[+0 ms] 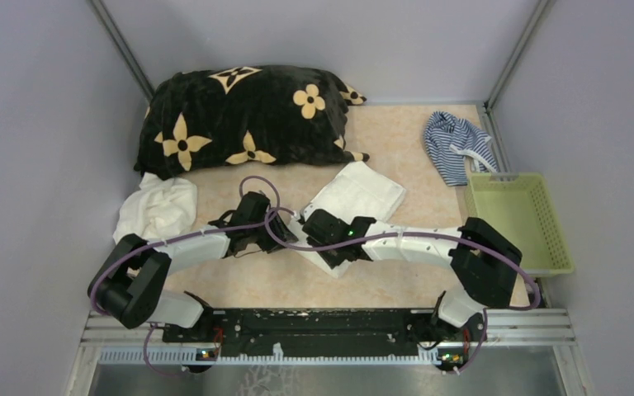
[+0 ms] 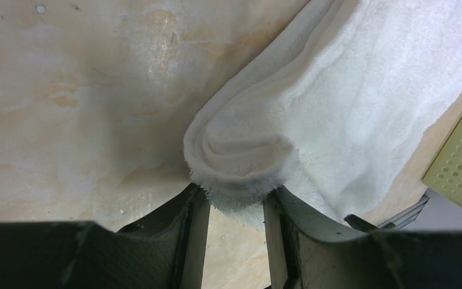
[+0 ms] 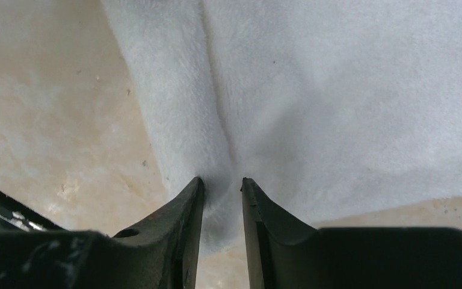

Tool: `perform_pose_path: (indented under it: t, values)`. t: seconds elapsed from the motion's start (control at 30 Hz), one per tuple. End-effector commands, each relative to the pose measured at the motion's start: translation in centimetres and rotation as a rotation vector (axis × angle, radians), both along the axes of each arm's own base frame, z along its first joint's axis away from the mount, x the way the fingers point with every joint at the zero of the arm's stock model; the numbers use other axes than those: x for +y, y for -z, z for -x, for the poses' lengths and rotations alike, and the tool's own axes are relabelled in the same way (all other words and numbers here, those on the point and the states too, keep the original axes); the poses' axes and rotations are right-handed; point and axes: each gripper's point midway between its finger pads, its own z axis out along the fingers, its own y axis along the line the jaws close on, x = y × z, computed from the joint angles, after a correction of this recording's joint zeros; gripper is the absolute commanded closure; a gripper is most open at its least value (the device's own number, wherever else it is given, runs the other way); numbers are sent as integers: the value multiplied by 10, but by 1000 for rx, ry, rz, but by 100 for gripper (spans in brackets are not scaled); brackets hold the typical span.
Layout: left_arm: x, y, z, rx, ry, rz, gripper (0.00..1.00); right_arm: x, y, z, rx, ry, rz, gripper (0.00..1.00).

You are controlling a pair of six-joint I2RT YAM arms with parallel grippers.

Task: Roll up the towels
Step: Roll the towel at the center of the board.

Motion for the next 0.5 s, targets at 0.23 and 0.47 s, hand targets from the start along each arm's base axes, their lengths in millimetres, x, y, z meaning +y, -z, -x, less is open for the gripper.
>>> perform_pose_path:
  t: [0.23, 0.47]
  values:
    - [25, 24, 16, 80, -4, -130, 57, 33, -67, 22, -124, -165, -85, 63]
    - [24, 25, 16, 87, -4, -133, 57, 48, -41, 33, -105, -217, -39, 63]
